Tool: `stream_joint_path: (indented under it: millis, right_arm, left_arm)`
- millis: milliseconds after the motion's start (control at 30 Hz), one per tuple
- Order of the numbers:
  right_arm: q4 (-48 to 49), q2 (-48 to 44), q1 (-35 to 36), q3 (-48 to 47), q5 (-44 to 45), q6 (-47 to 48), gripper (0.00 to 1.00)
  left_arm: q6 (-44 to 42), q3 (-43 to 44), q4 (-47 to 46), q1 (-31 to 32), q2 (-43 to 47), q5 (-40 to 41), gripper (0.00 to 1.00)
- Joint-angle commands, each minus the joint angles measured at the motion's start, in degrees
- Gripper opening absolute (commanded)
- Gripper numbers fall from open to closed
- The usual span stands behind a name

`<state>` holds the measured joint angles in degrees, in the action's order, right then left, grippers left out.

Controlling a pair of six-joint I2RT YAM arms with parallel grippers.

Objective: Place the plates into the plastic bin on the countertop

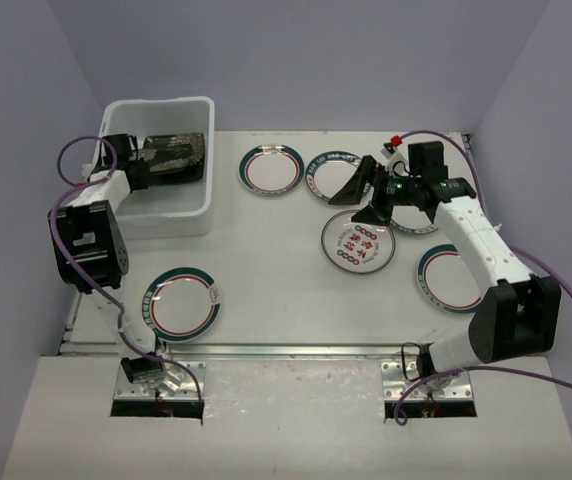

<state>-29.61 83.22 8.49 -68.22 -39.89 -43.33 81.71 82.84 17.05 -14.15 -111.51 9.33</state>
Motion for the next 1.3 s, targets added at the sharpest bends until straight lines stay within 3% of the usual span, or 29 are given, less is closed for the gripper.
stream_joint_path:
  millis: [0,100,300,567,667,900,1033,1100,1200,1267]
  right_arm:
    - [1.75,-1.74,0.12,0.28,-1.46,1.28,0.99]
    - [1.36,-1.7,0.03,0.22,-1.53,1.51,0.99]
    - [0.95,-1.95,0.03,-0.27,-1.31,1.78,0.99]
    - [0.53,-2.36,0.03,-0.43,-0.97,2.19,0.99]
    - [0.52,-2.69,0.03,-0.11,-0.91,2.28,0.99]
    - [0.52,-3.39,0.1,1.03,-1.03,2.55,0.99]
    - [0.43,-3.5,0.03,1.16,-1.27,2.52,0.99]
    - [0.35,-3.5,0.12,1.17,-1.43,2.45,0.99]
    - [0.43,-3.5,0.12,1.24,-1.51,2.37,0.99]
    - [0.23,-3.45,0.12,1.29,-1.06,2.42,0.99]
  left_arm:
    - [5.54,11.11,-11.07,2.61,-2.62,0.65,0.0]
    - [6.45,13.8,-10.44,3.36,-5.84,1.16,0.02]
    - [7.07,18.79,-6.71,4.59,-9.88,2.44,0.2]
    - [6.64,17.5,-4.85,4.83,-8.34,5.11,0.23]
    - [5.99,16.83,-4.72,4.62,-7.57,6.18,0.15]
    - [3.42,16.74,-4.57,3.37,-7.02,6.34,0.14]
    - [0.59,17.83,-5.73,3.39,-7.06,5.9,0.41]
    - [-0.51,19.93,-3.37,3.34,-7.62,5.48,0.69]
    - [-1.43,20.23,-1.95,3.34,-7.15,5.15,1.0]
    - [-1.33,20.21,0.15,3.24,-6.44,5.23,1.0]
